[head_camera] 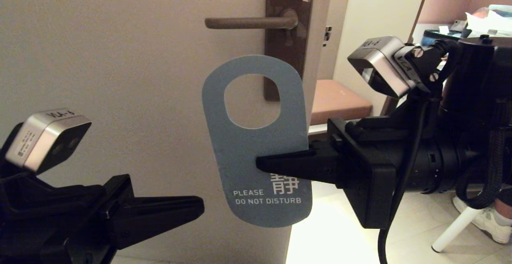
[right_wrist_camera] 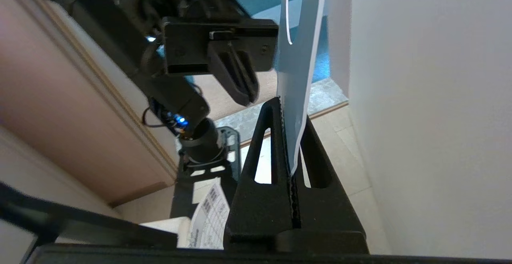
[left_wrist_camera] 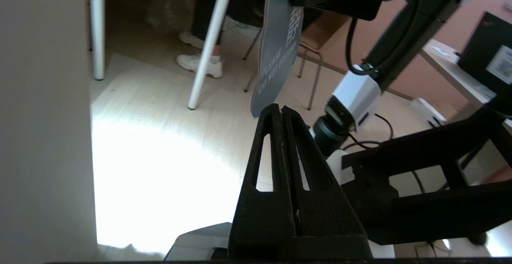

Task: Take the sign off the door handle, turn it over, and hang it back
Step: Hand it to the other hand

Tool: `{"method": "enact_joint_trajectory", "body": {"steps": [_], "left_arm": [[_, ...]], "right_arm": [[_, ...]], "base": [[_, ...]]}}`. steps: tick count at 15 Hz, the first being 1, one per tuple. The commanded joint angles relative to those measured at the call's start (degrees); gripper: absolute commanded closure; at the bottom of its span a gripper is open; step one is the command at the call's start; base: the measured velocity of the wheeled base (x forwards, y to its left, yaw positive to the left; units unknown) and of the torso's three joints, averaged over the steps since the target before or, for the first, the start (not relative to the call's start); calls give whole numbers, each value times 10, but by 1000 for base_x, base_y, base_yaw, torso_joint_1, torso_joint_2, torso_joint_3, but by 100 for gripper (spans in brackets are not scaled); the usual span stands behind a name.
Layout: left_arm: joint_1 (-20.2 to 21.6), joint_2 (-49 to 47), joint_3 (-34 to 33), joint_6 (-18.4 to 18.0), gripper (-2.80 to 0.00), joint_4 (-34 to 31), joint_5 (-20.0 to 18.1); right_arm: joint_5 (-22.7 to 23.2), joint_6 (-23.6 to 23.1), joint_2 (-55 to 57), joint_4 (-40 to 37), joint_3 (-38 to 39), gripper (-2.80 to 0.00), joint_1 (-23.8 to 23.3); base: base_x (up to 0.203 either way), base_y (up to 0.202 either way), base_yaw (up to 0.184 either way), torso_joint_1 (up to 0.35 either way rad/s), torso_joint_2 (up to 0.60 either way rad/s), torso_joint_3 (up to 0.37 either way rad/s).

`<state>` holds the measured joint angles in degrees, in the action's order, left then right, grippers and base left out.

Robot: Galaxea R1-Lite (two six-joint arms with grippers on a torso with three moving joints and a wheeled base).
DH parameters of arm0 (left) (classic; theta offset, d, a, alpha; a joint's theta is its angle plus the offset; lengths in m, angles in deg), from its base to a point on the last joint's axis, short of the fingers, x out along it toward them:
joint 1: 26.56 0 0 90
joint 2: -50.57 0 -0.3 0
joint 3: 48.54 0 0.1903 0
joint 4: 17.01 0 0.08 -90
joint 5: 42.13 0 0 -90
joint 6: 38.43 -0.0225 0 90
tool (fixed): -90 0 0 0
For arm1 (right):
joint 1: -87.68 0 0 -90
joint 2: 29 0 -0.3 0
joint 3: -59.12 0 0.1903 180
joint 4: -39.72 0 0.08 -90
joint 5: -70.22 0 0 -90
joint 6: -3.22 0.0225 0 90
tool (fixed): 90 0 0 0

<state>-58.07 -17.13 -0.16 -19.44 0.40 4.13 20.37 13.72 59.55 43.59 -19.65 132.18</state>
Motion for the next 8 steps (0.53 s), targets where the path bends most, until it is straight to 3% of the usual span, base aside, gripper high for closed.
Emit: {"method": "enact_joint_trajectory", "body": {"steps": [1,2,3,8], "left_arm": [[-2,-19,0,1,0,10,-4],[-1,-20,0,1,0,13,-4],[-1,-21,-1,1,-280,13,-4],[0,-39,-3,-4,-280,23,-2]], "right_arm": [[3,0,3,2,0,0,1],[3,-1,4,2,0,0,1],[3,-2,4,2,0,0,1],[3,-4,5,3,-2,0,1]], "base": [[0,0,0,0,0,0],[0,0,0,0,0,0],[0,0,0,0,0,0],[0,0,0,0,0,0]]}}
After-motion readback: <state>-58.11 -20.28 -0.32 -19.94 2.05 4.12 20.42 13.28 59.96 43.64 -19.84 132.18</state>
